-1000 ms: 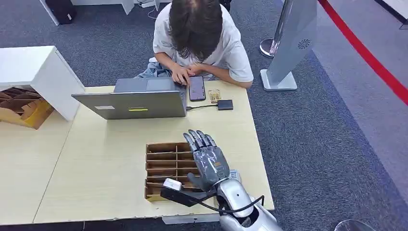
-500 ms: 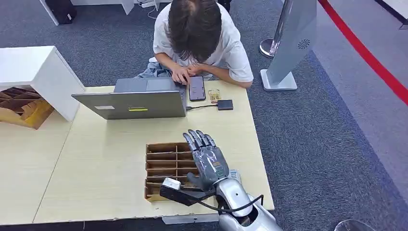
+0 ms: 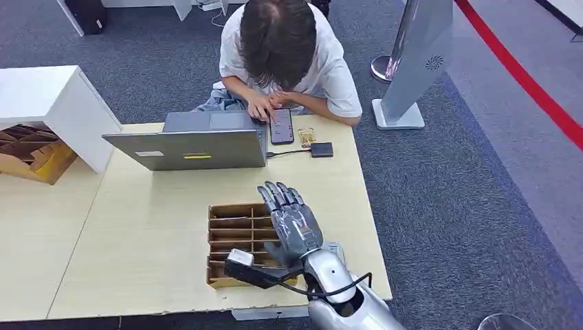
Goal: Pass the card to the sensor for recognition and then transmit it.
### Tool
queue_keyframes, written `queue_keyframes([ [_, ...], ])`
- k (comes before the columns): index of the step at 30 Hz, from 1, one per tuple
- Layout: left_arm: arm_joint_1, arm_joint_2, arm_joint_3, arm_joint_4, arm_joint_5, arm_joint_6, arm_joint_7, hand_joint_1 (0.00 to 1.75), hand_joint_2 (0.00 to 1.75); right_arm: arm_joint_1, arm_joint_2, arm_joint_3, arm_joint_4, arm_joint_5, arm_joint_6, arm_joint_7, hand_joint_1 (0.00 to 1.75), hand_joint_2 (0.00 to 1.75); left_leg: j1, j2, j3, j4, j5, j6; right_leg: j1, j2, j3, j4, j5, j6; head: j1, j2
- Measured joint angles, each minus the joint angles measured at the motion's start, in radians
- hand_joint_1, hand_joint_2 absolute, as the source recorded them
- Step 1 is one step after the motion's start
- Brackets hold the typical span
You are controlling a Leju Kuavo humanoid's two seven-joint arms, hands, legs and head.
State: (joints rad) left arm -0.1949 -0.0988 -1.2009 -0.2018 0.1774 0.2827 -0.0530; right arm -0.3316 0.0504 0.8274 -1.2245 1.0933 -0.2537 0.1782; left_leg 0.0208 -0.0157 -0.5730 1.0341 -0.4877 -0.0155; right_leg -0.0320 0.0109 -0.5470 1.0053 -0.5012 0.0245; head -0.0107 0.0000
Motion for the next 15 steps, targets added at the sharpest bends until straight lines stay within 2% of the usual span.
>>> queue_keyframes([
  [3,0.0,0.0,0.0,0.0,-0.004,0.0,0.002,0.0,0.0,-0.003,0.003,0.0,0.003,-0.001,0.002,0.0,0.23,1.75,0.0,0.0,0.0,0.0,0.0,0.0,0.0,0.0,0.0,0.0,0.0,0.0,0.0,0.0],
  [5,0.0,0.0,0.0,0.0,-0.004,0.0,0.001,0.0,0.0,-0.005,0.006,0.0,0.005,-0.002,0.002,0.002,0.3,1.75,0.0,0.0,0.0,0.0,0.0,0.0,0.0,0.0,0.0,0.0,0.0,0.0,0.0,0.0],
  [6,0.0,0.0,0.0,0.0,-0.004,0.0,0.002,0.0,0.0,-0.006,0.006,0.0,0.006,-0.002,0.002,0.002,0.4,1.75,0.0,0.0,0.0,0.0,0.0,0.0,0.0,0.0,0.0,0.0,0.0,0.0,0.0,0.0],
  [10,0.0,-0.001,0.0,0.0,-0.006,-0.002,0.003,0.0,0.0,-0.009,0.006,0.0,0.014,-0.002,0.004,0.003,0.38,1.75,0.0,0.0,0.0,0.0,0.0,0.0,0.0,0.0,0.0,0.0,0.0,0.0,0.0,0.0],
  [11,0.0,-0.001,0.0,0.0,-0.006,-0.002,0.003,0.0,0.0,-0.01,0.006,0.0,0.016,-0.001,0.005,0.003,0.31,1.75,0.0,0.0,0.0,0.0,0.0,0.0,0.0,0.0,0.0,0.0,0.0,0.0,0.0,0.0],
  [12,0.0,-0.001,0.0,0.0,-0.007,-0.002,0.003,0.0,0.0,-0.011,0.007,0.0,0.018,-0.002,0.007,0.003,0.37,1.75,0.0,0.0,0.0,0.0,0.0,0.0,0.0,0.0,0.0,0.0,0.0,0.0,0.0,0.0],
  [15,0.0,-0.001,0.001,0.0,-0.01,-0.002,0.004,0.0,0.0,-0.013,0.007,0.0,0.024,-0.006,0.013,0.006,0.35,1.75,0.0,0.0,0.0,0.0,0.0,0.0,0.0,0.0,0.0,0.0,0.0,0.0,0.0,0.0],
])
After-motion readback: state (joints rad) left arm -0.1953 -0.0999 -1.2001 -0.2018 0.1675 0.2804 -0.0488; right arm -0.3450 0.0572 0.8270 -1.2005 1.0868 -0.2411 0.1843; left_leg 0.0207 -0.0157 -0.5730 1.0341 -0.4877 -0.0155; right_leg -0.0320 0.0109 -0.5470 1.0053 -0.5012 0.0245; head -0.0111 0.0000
